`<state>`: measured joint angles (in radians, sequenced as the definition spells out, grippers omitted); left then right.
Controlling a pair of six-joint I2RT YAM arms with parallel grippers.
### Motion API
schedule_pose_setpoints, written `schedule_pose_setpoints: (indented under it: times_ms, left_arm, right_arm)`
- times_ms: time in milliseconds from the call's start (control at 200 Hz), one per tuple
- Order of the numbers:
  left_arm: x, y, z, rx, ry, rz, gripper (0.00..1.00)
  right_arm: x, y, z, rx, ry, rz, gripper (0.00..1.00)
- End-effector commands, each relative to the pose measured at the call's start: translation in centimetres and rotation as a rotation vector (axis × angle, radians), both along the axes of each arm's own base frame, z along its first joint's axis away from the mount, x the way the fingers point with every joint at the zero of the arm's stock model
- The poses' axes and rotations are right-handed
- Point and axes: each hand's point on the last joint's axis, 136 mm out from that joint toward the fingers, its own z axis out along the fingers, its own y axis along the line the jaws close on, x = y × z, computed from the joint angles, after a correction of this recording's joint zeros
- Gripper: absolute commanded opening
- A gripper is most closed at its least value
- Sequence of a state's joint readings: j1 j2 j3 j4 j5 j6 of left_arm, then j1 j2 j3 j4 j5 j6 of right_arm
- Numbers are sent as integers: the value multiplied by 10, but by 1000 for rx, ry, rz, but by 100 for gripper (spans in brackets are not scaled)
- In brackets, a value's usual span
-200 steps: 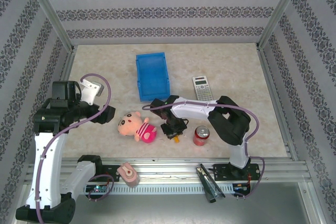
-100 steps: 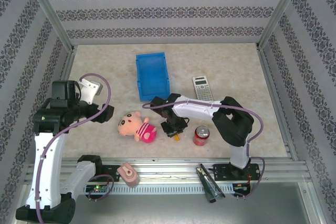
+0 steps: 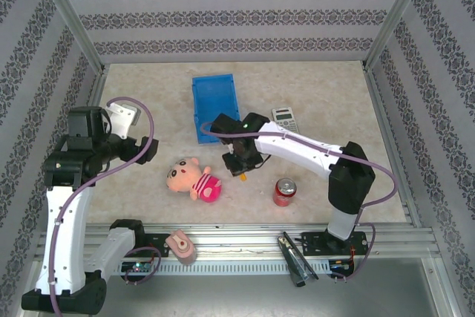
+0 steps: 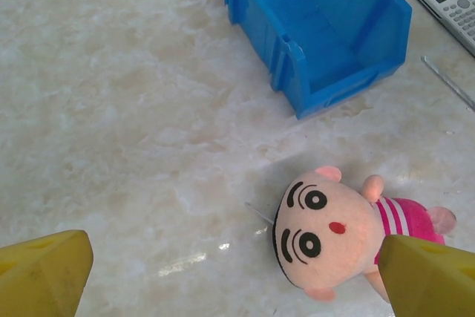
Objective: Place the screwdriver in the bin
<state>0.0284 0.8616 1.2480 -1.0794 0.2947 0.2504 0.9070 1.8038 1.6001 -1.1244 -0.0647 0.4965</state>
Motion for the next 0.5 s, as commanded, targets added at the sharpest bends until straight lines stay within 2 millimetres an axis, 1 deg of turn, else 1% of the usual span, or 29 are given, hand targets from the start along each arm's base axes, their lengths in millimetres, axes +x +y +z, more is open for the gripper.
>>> schedule_pose_setpoints:
  times_ms: [0, 85, 135, 175, 255, 355, 495]
  left_arm:
    - [-2, 1, 4, -10, -25, 14, 99]
    - [-4, 5, 4, 4, -34, 34, 99]
    - [-6, 5, 6, 8, -44, 33, 99]
    - [-7, 4, 6, 8, -46, 30, 99]
    - [-10, 3, 5, 5, -40, 19, 99]
    - [-12, 1, 0, 1, -24, 6, 99]
    - [-16, -5, -5, -22, -12, -15, 99]
  right_arm:
    - [35, 7, 8, -6, -60, 11, 17]
    - [66, 14, 6, -2, -102, -4, 17]
    - [80, 23, 5, 23, -107, -1, 17]
    - [94, 26, 4, 26, -124, -13, 17]
    - [115, 35, 2, 41, -140, -24, 17]
    - [138, 45, 0, 38, -178, -29, 17]
    - [162, 53, -8, 21, -227, -39, 18]
